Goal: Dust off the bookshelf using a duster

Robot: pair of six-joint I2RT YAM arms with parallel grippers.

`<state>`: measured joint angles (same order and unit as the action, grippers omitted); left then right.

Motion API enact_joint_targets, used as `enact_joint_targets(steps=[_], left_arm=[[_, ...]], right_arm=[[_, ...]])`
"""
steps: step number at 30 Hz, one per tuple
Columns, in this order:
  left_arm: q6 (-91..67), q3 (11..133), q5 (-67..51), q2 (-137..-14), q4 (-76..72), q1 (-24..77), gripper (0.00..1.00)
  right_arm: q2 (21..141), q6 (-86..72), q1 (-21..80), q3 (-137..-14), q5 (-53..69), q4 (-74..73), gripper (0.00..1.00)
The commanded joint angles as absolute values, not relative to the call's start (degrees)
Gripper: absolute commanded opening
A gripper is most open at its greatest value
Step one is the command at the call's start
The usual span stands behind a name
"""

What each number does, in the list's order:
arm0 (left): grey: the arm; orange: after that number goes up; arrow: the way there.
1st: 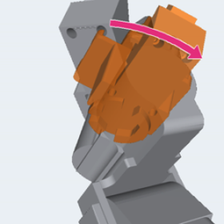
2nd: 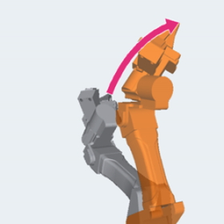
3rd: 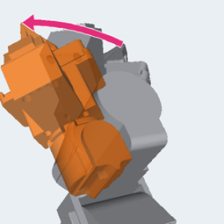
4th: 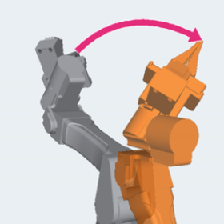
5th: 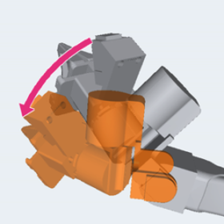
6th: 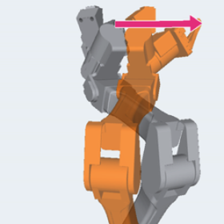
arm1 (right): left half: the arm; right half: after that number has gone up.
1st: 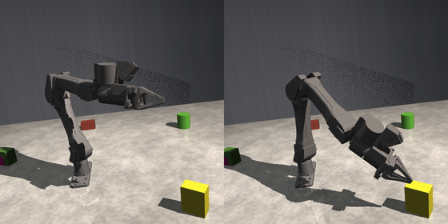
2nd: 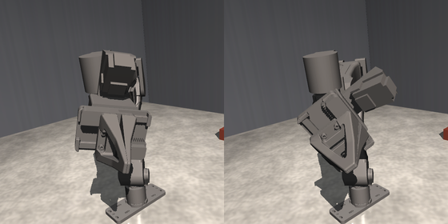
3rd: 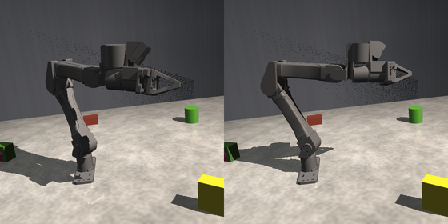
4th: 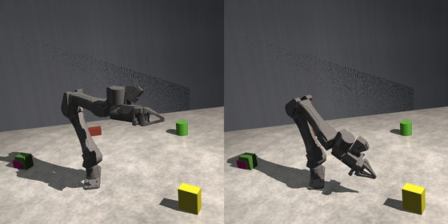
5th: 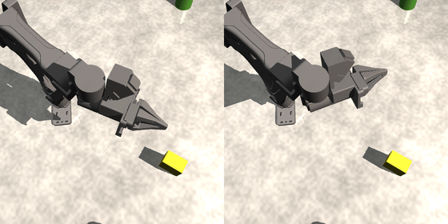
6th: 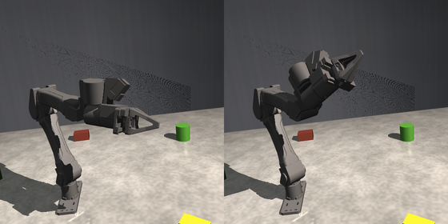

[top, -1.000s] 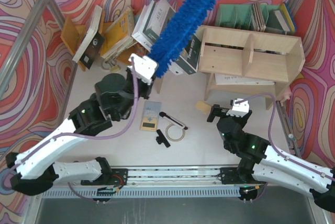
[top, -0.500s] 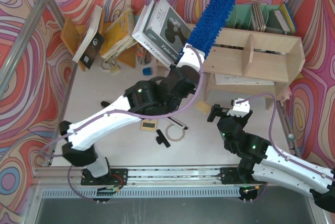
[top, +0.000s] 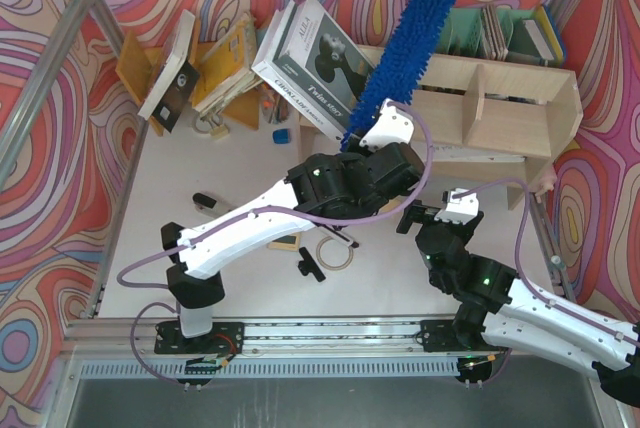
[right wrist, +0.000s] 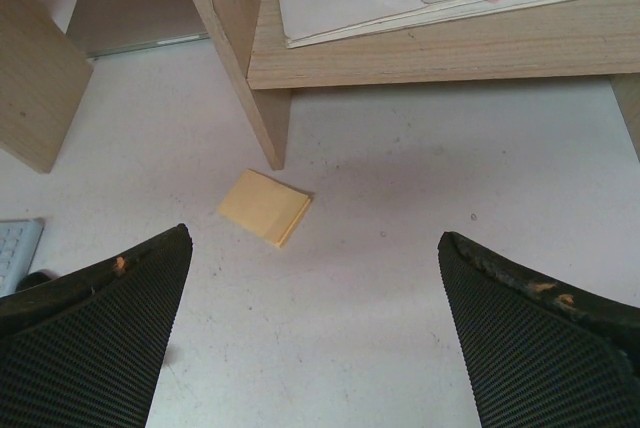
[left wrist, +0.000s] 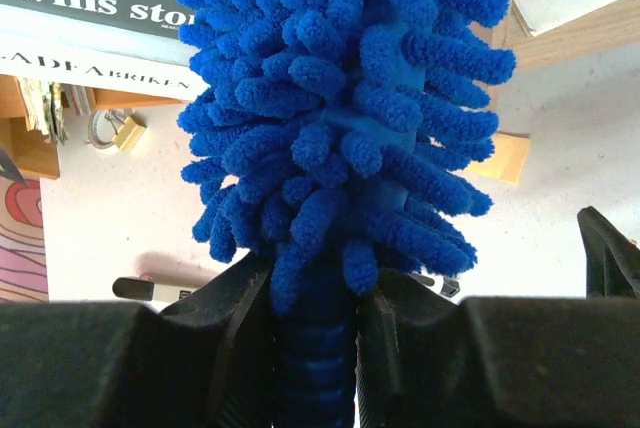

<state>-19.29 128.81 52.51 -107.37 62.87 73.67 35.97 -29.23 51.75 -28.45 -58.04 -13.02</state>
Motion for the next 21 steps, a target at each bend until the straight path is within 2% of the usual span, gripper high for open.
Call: enact_joint_targets(steps=[1,12,21], left_arm=[[-22.38,132.28,57.29,-108.19,65.61,73.55,0.00],[-24.75,134.17,50.24,-111.57,68.77,73.14,0.00],[-20.78,134.51,42.17,-111.85,64.44,73.93,0.00]], right_arm=[[35.30,-30.48,52.01,-30.00,-59.33,-13.97,0.99],[35.17,-30.62,52.01,-30.08,-59.50,-14.22,0.99],[34.74,-30.82,52.03,-30.12,-59.59,-14.48,0.99]])
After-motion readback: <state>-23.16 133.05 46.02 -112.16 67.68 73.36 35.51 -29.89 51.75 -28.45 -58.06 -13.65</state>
